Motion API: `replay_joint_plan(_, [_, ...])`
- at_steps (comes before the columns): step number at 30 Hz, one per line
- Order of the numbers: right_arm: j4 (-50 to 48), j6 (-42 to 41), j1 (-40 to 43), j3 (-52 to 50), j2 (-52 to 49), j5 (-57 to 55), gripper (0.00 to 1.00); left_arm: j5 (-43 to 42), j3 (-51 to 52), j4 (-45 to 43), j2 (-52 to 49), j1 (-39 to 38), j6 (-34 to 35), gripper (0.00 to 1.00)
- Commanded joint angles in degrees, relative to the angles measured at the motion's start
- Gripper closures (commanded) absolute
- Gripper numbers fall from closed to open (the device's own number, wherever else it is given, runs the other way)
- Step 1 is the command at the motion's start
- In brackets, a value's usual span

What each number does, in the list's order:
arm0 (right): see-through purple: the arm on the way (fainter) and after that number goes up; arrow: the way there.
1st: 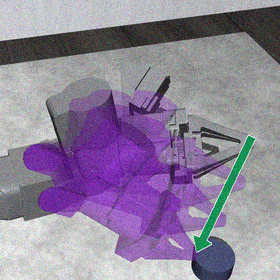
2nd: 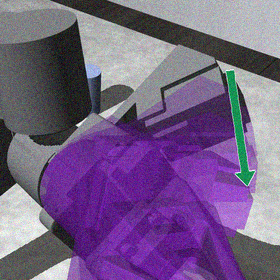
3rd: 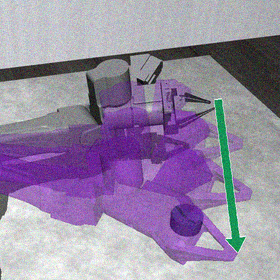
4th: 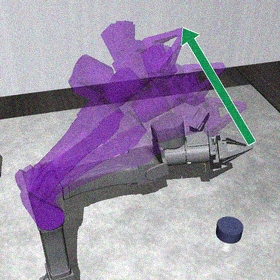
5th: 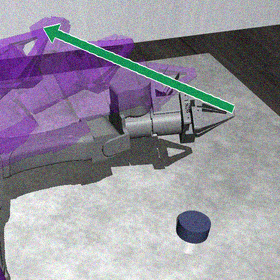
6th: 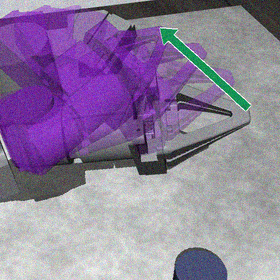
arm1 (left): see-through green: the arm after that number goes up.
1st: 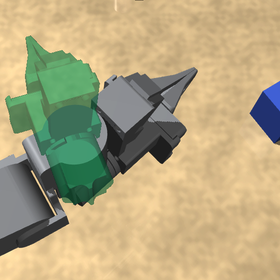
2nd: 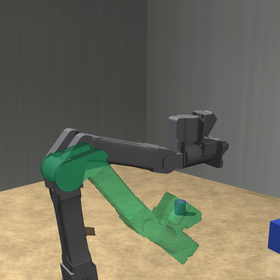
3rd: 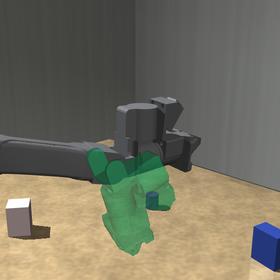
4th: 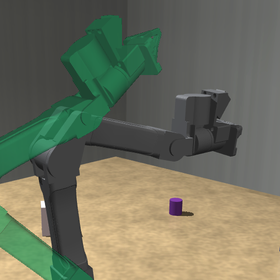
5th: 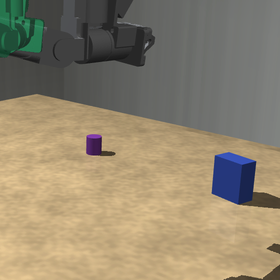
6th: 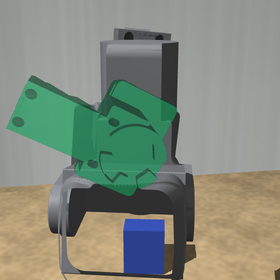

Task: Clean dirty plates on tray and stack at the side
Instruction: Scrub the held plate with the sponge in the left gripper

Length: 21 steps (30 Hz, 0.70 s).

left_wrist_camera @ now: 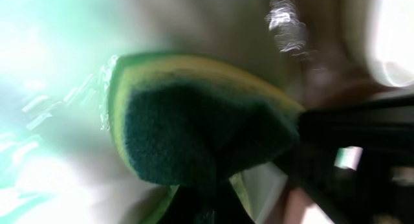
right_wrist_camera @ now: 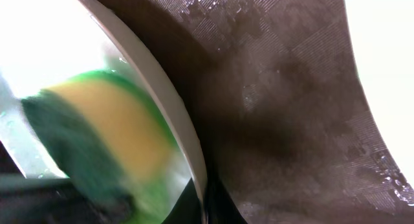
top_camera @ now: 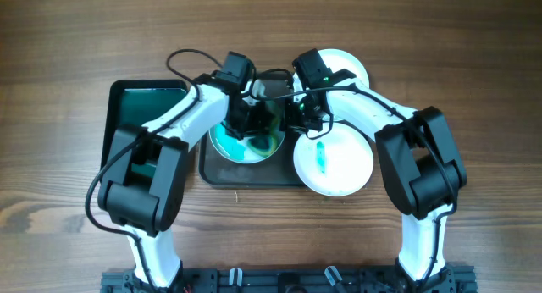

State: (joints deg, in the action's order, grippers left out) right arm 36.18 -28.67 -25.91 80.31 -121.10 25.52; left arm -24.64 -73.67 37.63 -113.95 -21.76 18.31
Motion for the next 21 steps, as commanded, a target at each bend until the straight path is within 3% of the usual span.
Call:
replay_joint_plan(1, [-0.22, 0.17, 0.24, -0.09, -1.38, 1.16, 0.96, -1.6, 0.46, -5.42, -1.22, -1.11, 1.05, 0.96])
replay_joint_plan(7, [-0.13, 0.22, 0.24, -0.09, -1.38, 1.14, 0.96, 34.88, 0.46, -5.88, -1.25, -0.87, 9.6, 0.96])
replay_joint_plan(11, [-0.15, 0.22, 0.24, -0.09, -1.38, 1.09, 0.96, 48.37, 0.46, -0.92, -1.25, 0.55, 19.08, 0.96])
replay_joint_plan(15, [-0.22, 0.2, 0.24, -0.09, -1.38, 1.05, 0.96, 38.07, 0.46, 3.45, -1.25, 0.5, 18.73, 0.96])
replay_joint_plan(21, [-0.33, 0.17, 0.24, -0.09, -1.38, 1.14, 0.96, -7.19, 0.46, 7.39, -1.25, 0.5, -4.9, 0.96])
